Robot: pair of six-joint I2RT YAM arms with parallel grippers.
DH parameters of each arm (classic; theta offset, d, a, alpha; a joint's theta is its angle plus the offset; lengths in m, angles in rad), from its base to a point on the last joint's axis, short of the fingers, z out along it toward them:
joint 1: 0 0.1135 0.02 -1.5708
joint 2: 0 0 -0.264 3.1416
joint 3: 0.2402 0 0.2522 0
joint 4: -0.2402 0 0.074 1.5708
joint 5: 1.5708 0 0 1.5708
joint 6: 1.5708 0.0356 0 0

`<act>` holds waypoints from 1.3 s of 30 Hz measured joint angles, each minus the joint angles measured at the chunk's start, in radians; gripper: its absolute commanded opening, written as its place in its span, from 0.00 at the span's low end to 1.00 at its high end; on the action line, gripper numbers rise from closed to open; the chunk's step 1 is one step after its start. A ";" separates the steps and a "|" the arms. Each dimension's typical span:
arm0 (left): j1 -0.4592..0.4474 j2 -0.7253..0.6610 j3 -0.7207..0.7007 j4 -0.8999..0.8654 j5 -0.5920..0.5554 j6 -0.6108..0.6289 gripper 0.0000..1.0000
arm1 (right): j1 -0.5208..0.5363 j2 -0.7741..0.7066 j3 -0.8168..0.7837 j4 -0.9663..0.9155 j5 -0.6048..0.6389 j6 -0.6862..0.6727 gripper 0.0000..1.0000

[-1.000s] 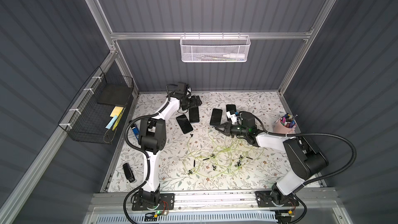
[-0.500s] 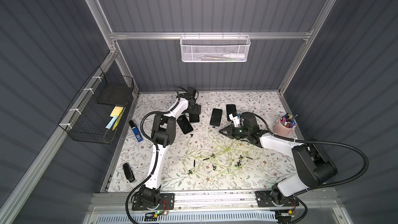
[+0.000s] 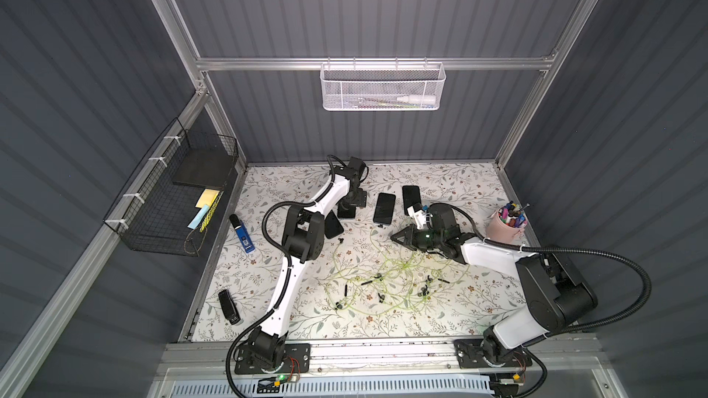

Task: Plug wired earphones into phones
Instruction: Pick up the phone at the center of the board.

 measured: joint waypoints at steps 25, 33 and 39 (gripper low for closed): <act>0.074 -0.163 -0.261 0.063 0.205 -0.163 0.54 | 0.000 -0.003 0.019 -0.087 0.019 -0.065 0.00; 0.097 -0.409 -0.516 0.273 0.353 -0.429 0.43 | 0.008 -0.023 0.055 -0.093 0.018 -0.137 0.00; 0.088 -0.667 -0.809 0.583 0.493 -0.776 0.16 | 0.053 -0.096 0.058 -0.085 0.080 -0.183 0.00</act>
